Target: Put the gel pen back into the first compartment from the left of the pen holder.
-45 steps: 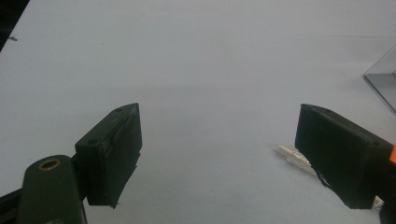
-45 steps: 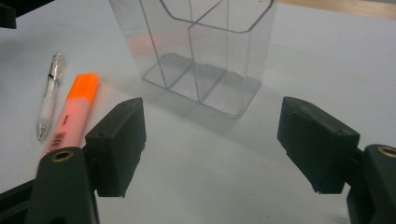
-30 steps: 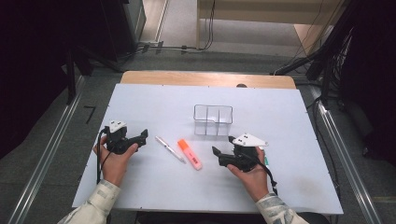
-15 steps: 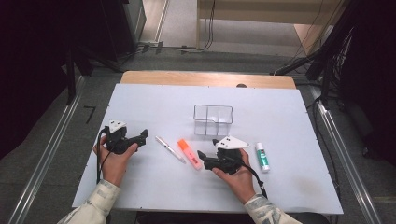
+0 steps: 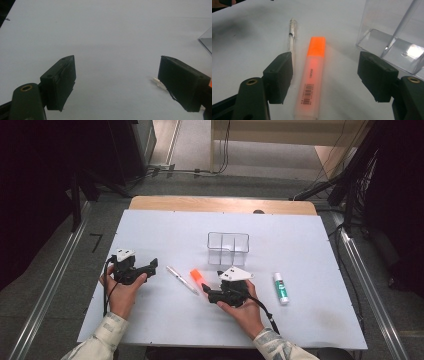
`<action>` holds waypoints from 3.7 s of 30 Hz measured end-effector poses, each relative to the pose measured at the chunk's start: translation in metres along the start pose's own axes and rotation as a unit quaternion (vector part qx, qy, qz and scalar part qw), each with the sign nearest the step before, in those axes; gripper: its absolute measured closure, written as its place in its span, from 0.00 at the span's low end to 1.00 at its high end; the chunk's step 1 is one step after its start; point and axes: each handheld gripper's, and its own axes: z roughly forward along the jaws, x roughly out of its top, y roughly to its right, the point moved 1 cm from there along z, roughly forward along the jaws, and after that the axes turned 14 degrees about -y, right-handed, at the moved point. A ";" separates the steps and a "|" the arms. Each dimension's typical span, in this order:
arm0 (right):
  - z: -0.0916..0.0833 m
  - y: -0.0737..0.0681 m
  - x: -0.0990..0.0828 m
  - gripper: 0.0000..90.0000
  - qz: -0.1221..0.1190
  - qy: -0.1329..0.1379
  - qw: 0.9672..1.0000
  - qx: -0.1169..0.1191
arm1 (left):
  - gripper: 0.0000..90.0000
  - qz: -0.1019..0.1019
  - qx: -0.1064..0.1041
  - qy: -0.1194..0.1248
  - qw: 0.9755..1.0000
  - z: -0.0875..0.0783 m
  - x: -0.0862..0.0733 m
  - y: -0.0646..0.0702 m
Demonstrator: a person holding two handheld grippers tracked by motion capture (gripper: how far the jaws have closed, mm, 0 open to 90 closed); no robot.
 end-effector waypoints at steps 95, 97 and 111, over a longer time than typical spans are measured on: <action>0.012 -0.040 0.028 0.88 -0.022 -0.044 0.999 0.002 | 0.17 -0.028 0.001 0.009 1.000 -0.002 0.001 -0.010; 0.008 -0.036 0.029 0.88 -0.021 -0.042 0.999 0.003 | 0.17 -0.028 0.001 0.010 1.000 -0.002 0.001 -0.010; -0.040 -0.005 0.028 0.88 -0.010 -0.019 1.000 -0.017 | 0.17 -0.025 0.001 0.007 1.000 -0.002 0.001 -0.009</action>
